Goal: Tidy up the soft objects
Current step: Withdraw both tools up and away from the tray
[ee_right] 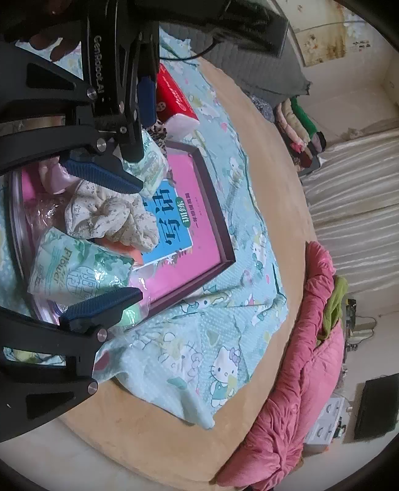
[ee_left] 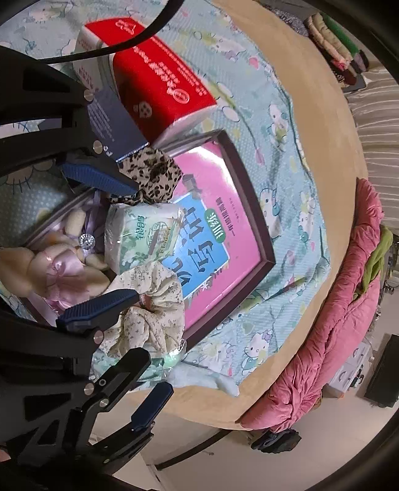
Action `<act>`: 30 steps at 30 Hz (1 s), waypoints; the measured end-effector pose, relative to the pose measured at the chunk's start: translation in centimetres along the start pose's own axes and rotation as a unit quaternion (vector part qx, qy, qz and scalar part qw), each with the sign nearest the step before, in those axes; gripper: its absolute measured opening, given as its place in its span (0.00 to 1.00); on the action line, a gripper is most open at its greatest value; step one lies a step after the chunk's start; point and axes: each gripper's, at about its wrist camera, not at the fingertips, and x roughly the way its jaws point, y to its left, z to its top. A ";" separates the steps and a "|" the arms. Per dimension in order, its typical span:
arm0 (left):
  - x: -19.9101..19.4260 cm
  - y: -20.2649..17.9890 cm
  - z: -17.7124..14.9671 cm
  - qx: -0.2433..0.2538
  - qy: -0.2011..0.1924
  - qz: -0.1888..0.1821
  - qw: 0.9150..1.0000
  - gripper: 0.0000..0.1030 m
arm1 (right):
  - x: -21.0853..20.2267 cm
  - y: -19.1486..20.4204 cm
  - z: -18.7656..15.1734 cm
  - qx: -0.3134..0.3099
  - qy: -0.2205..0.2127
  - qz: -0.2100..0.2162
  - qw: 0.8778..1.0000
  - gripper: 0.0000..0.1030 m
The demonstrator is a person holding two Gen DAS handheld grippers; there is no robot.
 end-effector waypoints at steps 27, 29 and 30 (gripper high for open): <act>-9.3 1.8 -4.8 -0.026 -0.071 0.083 0.994 0.77 | -7.0 2.8 0.5 -0.023 -0.059 -0.011 0.998 0.77; -9.9 1.8 -5.3 -0.024 -0.077 0.087 0.993 0.78 | -7.3 3.1 0.4 -0.024 -0.059 -0.011 0.998 0.78; -10.1 1.9 -5.5 -0.025 -0.078 0.088 0.993 0.78 | -7.5 3.2 0.4 -0.025 -0.059 -0.012 0.998 0.78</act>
